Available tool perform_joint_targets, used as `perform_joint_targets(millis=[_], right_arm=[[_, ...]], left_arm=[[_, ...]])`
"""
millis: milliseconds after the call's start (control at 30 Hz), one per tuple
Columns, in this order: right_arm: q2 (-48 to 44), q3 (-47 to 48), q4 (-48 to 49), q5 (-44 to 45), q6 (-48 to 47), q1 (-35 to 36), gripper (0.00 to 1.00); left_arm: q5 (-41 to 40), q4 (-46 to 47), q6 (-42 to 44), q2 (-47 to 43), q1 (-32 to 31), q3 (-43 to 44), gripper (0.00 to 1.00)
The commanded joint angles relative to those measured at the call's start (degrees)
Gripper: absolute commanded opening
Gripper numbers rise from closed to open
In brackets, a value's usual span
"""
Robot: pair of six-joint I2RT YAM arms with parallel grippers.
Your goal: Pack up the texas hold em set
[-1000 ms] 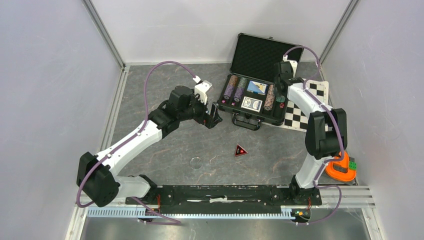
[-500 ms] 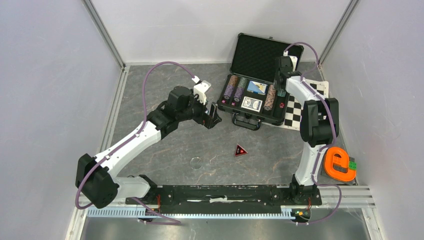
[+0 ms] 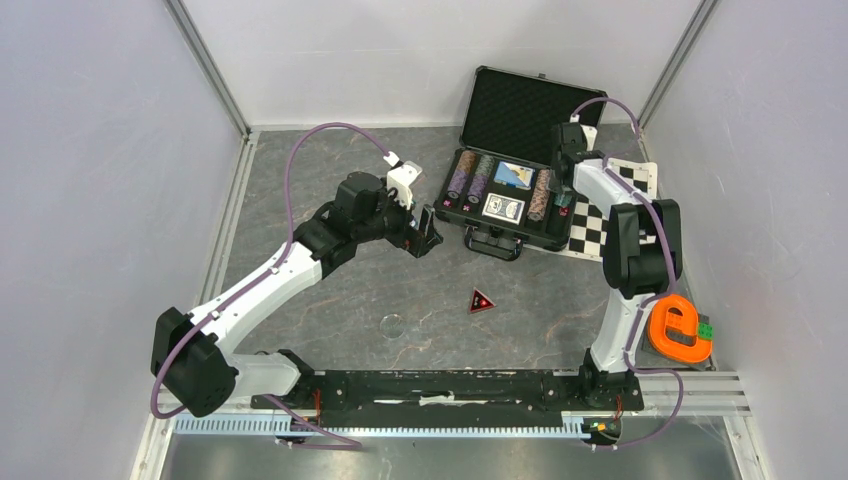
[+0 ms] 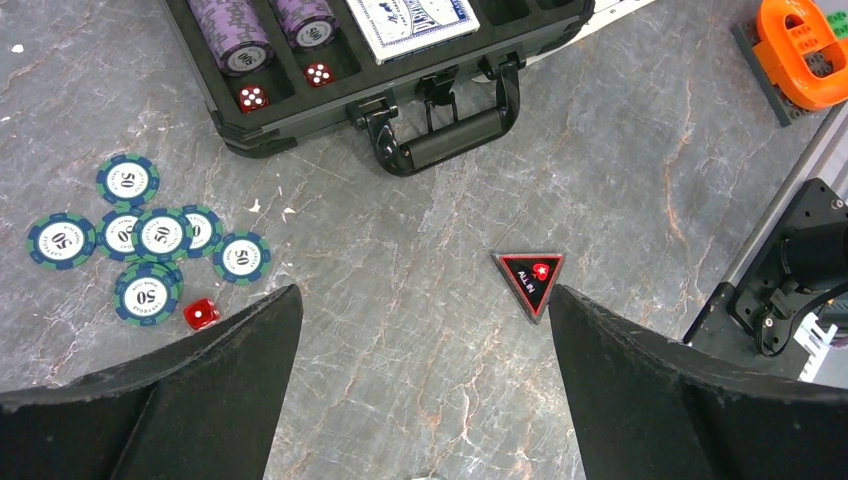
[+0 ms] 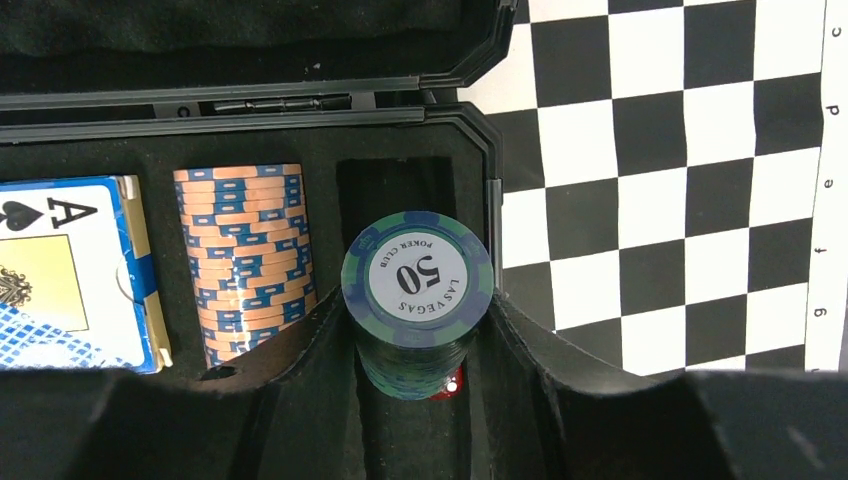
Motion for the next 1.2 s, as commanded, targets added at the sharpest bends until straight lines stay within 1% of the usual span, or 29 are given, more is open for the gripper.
perform_joint_targets(millis=[0,67,100,133,200,233,267,367,500,533,600,633,733,800,833,867,900,967,1033,1100,1133,1167], right_arm=[[-0.5,2.3,-10.3,-5.2,0.8,0.2,0.00],[0.0,3.3,-11.3,-5.8,1.2,0.2,0.02],[0.0,3.3,-11.3,-5.7,1.4,0.2,0.08],[0.1,3.4,-10.9,-5.3,1.4,0.2,0.19],[0.6,4.1,-9.9,-4.9,1.1,0.0,0.50],[1.1,5.2,-9.9,-5.0,1.2,-0.1,0.58],[1.8,6.4,-10.0,-5.3,1.0,-0.3,0.64],[2.5,10.7,-10.9,-5.2,0.6,-0.6,0.75],[-0.2,10.5,-9.8,-4.8,-0.3,-0.6,0.84],[-0.9,9.9,-9.4,-5.1,-0.5,-0.6,0.85],[-2.4,8.1,-9.0,-5.3,-0.7,-0.6,0.83],[-3.2,7.1,-8.9,-5.8,-0.7,-0.6,0.81],[-5.5,3.9,-9.0,-8.2,-0.9,-0.5,0.74],[-7.2,1.2,-9.5,-8.6,0.0,-0.4,0.67],[-8.1,-0.3,-9.5,-8.1,0.5,-0.4,0.61],[-8.9,-1.7,-9.2,-7.7,0.7,-0.4,0.54],[-9.6,-3.1,-8.7,-7.7,0.9,-0.4,0.45],[-10.0,-4.6,-8.4,-7.5,1.5,-0.4,0.29],[-9.6,-5.0,-8.5,-7.6,2.3,-0.4,0.18],[-8.7,-4.7,-8.3,-7.7,2.7,-0.4,0.09],[-8.3,-4.2,-8.2,-7.4,2.8,-0.4,0.06],[-7.7,-3.7,-7.9,-7.3,2.8,-0.4,0.06]], left_arm=[[-0.1,1.2,2.7,-0.6,0.2,1.5,0.99],[-0.1,1.2,2.7,-0.5,0.2,1.5,0.98],[-0.1,1.2,2.7,-0.5,0.2,1.5,0.98],[-0.1,1.2,2.7,-0.4,0.2,1.6,0.98],[0.0,1.4,2.7,-0.4,0.2,1.7,0.98],[0.0,1.4,2.7,-0.1,0.2,1.7,0.98],[0.0,1.4,2.7,-0.1,0.2,1.8,0.98],[0.0,1.3,2.7,0.0,0.2,1.9,0.98],[-0.4,1.2,2.9,-0.1,0.2,2.0,0.98],[-0.4,1.1,3.0,0.0,0.2,2.0,0.98],[-0.5,1.0,3.1,0.1,0.2,2.1,0.98],[-0.6,1.0,3.2,0.2,0.2,2.2,0.98],[-0.6,0.6,3.4,0.5,0.2,2.8,0.98],[-0.9,0.5,3.6,0.6,0.3,3.0,0.99],[-1.1,0.5,3.8,0.7,0.3,3.1,0.98],[-1.2,0.5,3.9,0.8,0.3,3.3,0.98],[-1.2,0.4,4.0,1.1,0.3,3.5,0.99],[-1.2,0.4,4.2,1.4,0.3,3.9,0.99],[-1.1,0.5,4.3,1.7,0.3,4.1,0.99],[-0.9,0.6,4.1,1.8,0.3,4.1,0.99],[-0.8,0.6,4.1,1.8,0.3,4.0,0.98],[-0.8,0.7,4.0,1.8,0.3,3.9,0.99]])
